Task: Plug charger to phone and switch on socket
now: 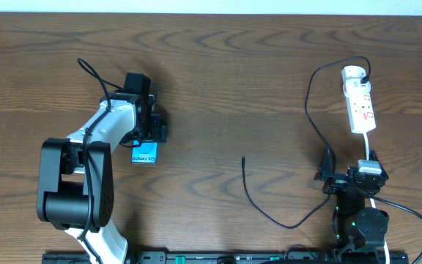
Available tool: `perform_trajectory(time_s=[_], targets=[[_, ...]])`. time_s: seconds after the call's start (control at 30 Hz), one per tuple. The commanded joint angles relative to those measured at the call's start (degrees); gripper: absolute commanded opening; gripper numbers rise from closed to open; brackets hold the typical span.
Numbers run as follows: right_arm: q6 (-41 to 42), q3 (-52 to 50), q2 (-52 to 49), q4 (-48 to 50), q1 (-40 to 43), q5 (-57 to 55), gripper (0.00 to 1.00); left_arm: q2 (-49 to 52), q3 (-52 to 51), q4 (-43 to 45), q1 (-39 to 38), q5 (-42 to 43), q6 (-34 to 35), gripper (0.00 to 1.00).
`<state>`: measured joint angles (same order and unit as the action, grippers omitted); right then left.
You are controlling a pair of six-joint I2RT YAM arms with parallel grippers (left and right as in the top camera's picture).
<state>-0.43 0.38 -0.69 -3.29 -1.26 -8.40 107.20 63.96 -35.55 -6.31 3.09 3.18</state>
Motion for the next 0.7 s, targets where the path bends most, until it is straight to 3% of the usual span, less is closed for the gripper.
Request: perform_trajectory(time_s=[0.0, 0.5, 0.67], targets=[[0.6, 0.0, 0.3, -0.3, 0.4, 0.0, 0.99, 0.0, -1.1, -0.1, 0.2, 0.5, 0.3, 0.79], [0.6, 0.0, 0.3, -0.3, 0.4, 0.0, 0.99, 0.0, -1.1, 0.3, 0.2, 0.5, 0.3, 0.62], [0.6, 0.0, 0.3, -0.3, 0.4, 0.0, 0.99, 0.0, -1.1, 0.5, 0.2, 0.5, 0.3, 0.49]])
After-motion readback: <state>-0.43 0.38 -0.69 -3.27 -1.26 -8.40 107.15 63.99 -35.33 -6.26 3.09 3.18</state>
